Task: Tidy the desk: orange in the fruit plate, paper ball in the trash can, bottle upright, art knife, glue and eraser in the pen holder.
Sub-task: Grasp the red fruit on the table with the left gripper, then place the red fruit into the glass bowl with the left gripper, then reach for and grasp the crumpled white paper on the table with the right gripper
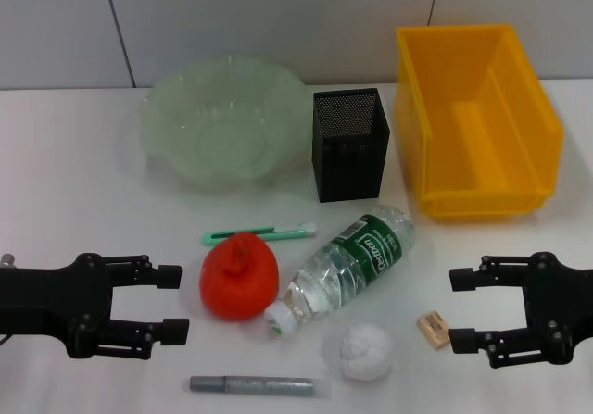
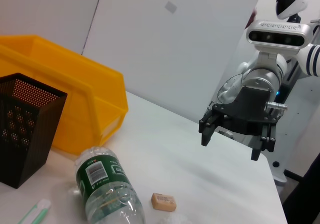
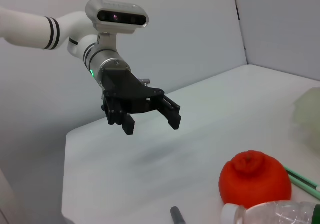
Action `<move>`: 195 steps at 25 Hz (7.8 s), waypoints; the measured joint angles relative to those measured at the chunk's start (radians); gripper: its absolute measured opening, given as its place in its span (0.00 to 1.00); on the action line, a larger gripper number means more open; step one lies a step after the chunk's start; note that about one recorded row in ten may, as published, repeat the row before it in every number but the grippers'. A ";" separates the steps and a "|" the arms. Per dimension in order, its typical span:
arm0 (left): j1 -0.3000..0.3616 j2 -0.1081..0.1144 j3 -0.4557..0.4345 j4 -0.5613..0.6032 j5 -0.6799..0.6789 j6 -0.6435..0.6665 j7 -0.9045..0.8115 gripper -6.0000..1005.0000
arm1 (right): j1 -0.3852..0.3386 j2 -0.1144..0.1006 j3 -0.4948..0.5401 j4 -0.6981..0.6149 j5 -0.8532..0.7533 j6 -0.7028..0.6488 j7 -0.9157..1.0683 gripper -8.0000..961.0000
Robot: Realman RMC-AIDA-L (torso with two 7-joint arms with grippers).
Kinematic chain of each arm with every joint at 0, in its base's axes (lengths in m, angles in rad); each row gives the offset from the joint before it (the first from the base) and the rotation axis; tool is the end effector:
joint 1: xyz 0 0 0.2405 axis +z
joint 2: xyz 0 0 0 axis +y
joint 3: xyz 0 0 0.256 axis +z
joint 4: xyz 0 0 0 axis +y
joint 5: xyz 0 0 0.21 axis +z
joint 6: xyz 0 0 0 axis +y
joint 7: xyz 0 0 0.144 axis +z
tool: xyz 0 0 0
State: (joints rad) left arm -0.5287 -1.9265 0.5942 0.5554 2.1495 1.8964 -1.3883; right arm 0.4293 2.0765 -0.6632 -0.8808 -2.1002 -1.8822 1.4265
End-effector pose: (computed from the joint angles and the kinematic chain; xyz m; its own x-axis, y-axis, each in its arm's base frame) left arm -0.2841 0.2905 0.0471 0.7912 0.4196 0.4450 0.4210 -0.9014 0.1014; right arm 0.2668 0.2815 0.0336 0.8425 -0.3207 -0.4327 -0.3588 -0.9334 -0.0068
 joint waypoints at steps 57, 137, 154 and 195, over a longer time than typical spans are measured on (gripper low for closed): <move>-0.017 -0.149 -0.006 -0.278 -0.211 -0.637 0.473 0.80 | -0.009 0.001 0.053 -0.069 -0.009 -0.094 0.037 0.81; 0.124 -0.100 0.286 0.110 -0.565 -0.241 0.072 0.86 | 0.103 -0.002 -0.077 -0.279 -0.050 -0.121 0.366 0.80; 0.272 -0.053 0.284 0.105 -0.520 -0.046 0.161 0.86 | 0.481 0.002 -0.646 -0.466 -0.443 -0.153 1.112 0.80; 0.274 -0.085 0.280 0.064 -0.463 -0.112 0.221 0.85 | 0.499 0.016 -1.168 -0.162 -0.322 0.375 1.278 0.79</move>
State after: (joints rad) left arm -0.2546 -2.0116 0.8744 0.6191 1.6869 1.7849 -1.1675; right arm 0.9280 2.0924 -1.8310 -1.0432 -2.4226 -1.5069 2.7043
